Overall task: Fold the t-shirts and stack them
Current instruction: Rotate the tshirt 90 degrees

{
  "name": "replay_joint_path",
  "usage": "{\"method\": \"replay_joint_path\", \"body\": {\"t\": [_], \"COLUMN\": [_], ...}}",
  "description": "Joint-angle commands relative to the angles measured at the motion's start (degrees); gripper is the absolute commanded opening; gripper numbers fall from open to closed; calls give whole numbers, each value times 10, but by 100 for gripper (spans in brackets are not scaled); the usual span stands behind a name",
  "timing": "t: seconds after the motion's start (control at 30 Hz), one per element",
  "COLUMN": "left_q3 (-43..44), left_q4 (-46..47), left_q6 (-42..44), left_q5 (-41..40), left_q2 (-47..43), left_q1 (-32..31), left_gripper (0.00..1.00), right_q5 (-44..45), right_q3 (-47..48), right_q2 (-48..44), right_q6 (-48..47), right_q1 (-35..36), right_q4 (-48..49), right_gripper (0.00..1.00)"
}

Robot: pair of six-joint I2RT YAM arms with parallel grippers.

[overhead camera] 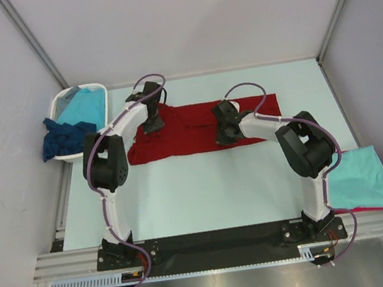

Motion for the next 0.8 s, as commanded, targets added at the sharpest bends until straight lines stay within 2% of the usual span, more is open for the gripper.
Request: {"method": "replay_joint_path", "body": {"t": [0.0, 0.37, 0.77], "left_q3": [49, 49, 24], "left_q4": [0, -4, 1], "left_q6": [9, 5, 0], "left_q5": [-5, 7, 8], "left_q2": [-21, 4, -10], "left_q1": [-2, -3, -31], "left_gripper": [35, 35, 35], "right_q5": [-9, -12, -16], "right_q3": [-19, -14, -9], "right_q2": [25, 33, 42], "right_q6": [1, 3, 3], "right_q1": [13, 12, 10], "right_q4": [-49, -47, -45], "right_gripper": [0, 0, 0]}}
